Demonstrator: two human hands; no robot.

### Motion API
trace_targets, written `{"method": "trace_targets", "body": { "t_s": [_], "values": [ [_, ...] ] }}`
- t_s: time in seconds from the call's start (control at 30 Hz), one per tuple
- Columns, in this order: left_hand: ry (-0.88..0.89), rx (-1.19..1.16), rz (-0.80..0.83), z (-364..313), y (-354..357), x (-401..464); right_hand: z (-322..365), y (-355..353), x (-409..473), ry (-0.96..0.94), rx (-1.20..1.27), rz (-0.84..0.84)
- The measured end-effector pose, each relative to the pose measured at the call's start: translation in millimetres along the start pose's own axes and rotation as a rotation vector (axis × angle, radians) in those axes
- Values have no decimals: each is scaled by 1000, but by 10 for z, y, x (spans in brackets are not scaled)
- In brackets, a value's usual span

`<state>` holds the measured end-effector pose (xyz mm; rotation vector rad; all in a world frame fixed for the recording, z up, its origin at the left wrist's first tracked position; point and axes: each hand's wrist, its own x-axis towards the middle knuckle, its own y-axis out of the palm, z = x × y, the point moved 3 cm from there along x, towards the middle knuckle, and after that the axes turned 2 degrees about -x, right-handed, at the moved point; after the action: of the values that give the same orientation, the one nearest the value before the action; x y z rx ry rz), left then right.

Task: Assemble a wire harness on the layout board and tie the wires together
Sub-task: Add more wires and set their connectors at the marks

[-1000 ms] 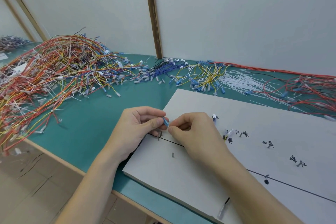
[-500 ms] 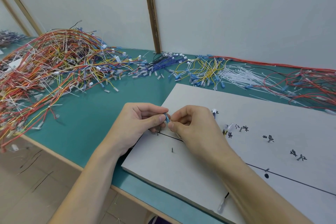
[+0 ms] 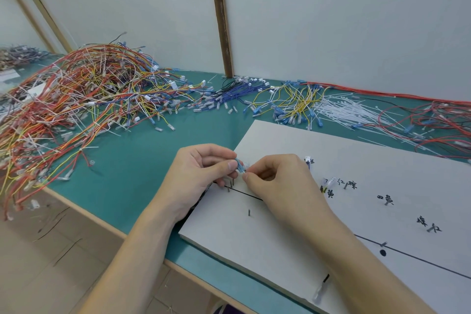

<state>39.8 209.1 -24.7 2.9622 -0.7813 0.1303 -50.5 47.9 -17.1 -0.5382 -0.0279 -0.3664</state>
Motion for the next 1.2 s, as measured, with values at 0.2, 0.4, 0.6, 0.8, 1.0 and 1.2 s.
{"method": "trace_targets", "body": {
  "t_s": [0.2,0.4,0.6,0.8,1.0,1.2],
  "values": [
    [18,52,10,-3,0,0,-33,14,29,-12,2,12],
    [31,51,22,-20,0,7,-60,17,48,-23,16,44],
    [30,48,34,-20,15,9,-76,26,56,-52,21,70],
    [27,53,28,-17,27,7,-91,27,64,-37,41,63],
    [18,35,25,-15,17,-20,-90,47,37,-29,64,54],
    [5,31,22,-30,35,-21,-72,49,26,-34,81,52]
  ]
}}
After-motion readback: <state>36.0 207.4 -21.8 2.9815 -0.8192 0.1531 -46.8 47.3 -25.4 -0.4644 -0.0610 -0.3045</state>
